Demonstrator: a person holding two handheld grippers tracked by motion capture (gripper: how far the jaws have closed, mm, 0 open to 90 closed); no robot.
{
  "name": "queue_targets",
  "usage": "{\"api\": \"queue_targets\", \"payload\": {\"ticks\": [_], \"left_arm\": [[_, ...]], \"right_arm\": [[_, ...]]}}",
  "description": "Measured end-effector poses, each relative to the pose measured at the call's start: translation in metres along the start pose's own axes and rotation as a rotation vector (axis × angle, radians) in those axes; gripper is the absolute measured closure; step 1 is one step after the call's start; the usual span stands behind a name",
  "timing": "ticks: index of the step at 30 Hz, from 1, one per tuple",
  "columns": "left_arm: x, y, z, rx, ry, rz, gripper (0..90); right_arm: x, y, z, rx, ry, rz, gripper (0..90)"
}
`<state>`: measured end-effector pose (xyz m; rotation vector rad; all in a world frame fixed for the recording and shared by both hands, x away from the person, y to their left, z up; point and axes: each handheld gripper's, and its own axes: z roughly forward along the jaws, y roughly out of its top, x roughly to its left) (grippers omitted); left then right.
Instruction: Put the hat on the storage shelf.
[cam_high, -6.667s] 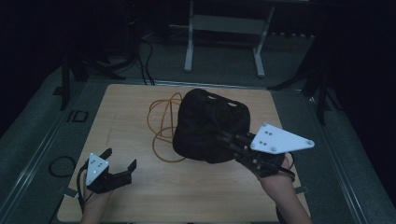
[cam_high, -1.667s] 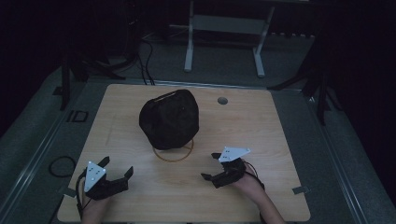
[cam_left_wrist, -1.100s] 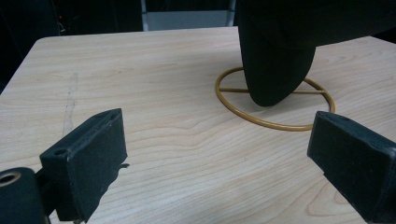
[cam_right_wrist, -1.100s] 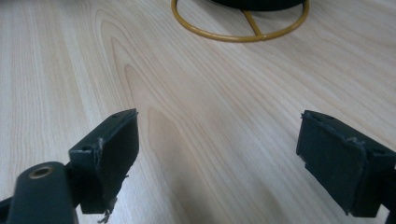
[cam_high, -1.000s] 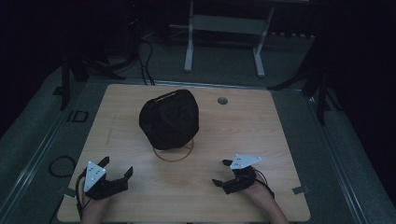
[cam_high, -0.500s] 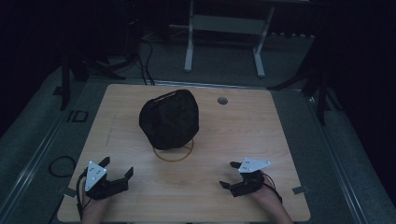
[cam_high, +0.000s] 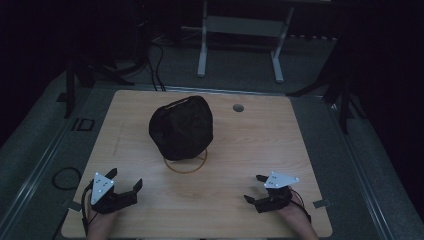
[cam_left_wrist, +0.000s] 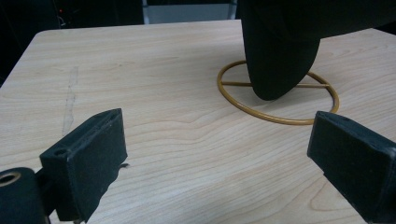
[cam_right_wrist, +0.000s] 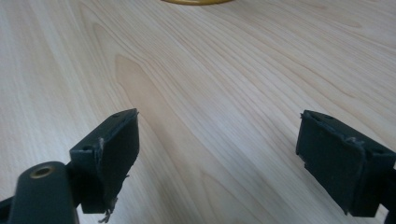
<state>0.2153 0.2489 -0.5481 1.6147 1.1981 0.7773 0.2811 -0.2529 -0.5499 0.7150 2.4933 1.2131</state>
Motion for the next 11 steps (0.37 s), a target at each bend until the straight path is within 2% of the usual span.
{"api": "queue_targets", "payload": {"ticks": [5,11], "left_arm": [[-0.0001,-0.0005,0.0006,0.006,0.001,0.002,5.2],[-0.0007,-0.0007,0.0017,0.004,0.000,0.000,5.2]], "right_arm": [[-0.0049,-0.0050,-0.0056,-0.002,-0.025,0.006,13.3],[-0.0071,-0.0061,-0.0076,-0.012,-0.030,0.015,13.3]]}}
